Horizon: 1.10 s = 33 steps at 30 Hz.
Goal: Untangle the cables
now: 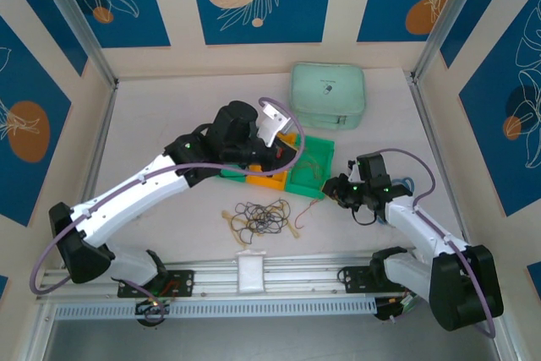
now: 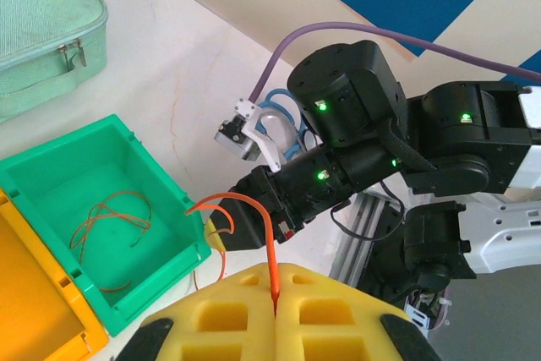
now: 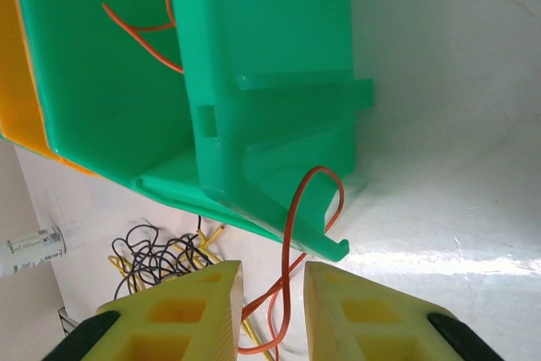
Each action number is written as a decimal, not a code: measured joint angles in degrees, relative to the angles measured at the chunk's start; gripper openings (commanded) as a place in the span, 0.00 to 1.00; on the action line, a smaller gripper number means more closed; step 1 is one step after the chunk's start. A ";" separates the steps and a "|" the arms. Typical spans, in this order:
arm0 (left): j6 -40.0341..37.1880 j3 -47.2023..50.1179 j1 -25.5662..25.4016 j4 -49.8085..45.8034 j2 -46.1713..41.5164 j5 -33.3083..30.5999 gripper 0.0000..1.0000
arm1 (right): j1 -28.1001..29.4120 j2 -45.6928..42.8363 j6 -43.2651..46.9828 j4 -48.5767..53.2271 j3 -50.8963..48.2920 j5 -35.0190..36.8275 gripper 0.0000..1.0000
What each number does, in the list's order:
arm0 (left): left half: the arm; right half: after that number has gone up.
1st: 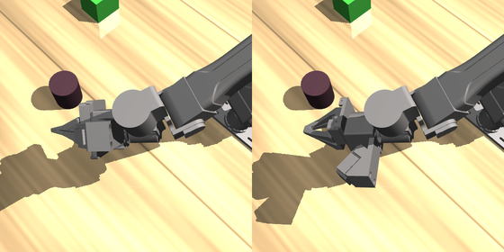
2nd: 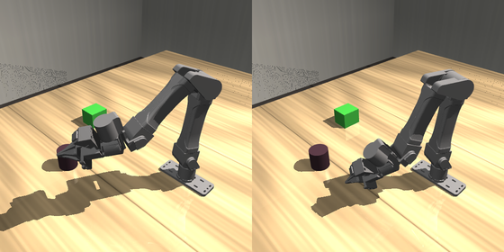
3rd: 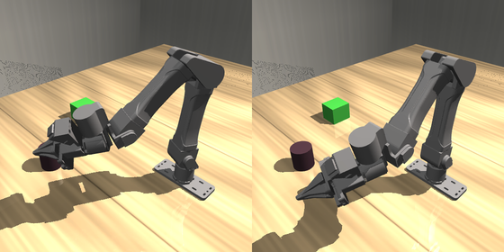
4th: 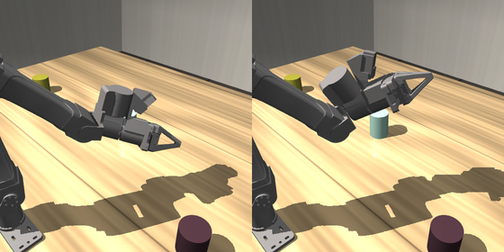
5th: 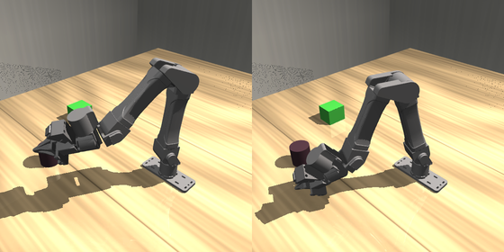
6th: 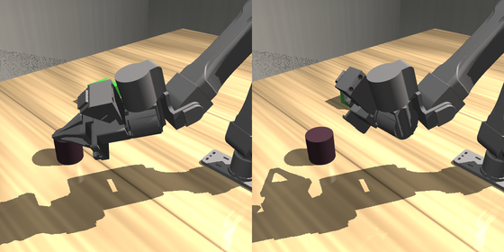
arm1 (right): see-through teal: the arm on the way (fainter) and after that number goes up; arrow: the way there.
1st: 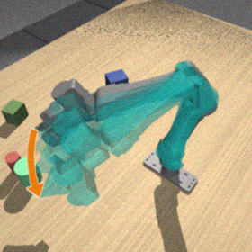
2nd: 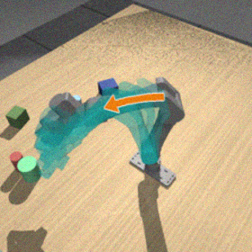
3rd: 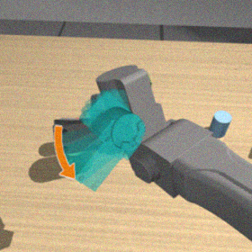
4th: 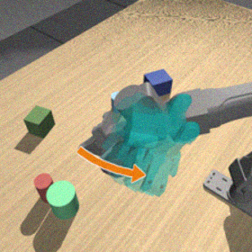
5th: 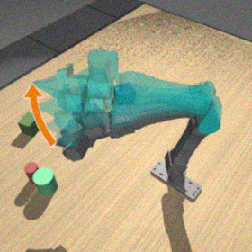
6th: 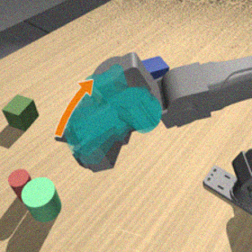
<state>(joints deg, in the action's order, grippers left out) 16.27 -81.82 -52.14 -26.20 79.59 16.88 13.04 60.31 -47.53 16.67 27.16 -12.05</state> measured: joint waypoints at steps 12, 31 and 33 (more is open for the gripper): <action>1.46 3.63 0.39 0.39 -1.70 0.00 0.00 | -0.24 0.98 -0.20 -0.50 -1.57 0.68 0.01; 1.51 7.32 5.03 -6.40 -8.04 -15.87 0.00 | -3.63 -19.76 3.26 18.10 2.03 7.45 0.00; 1.53 8.24 6.54 -7.52 -8.87 -17.94 0.00 | -4.13 -21.86 3.65 19.65 3.80 7.74 0.00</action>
<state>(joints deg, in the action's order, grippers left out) 17.80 -73.58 -45.60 -33.71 70.72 -1.06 8.91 38.46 -43.88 36.32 30.96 -4.32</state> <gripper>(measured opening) 0.047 0.054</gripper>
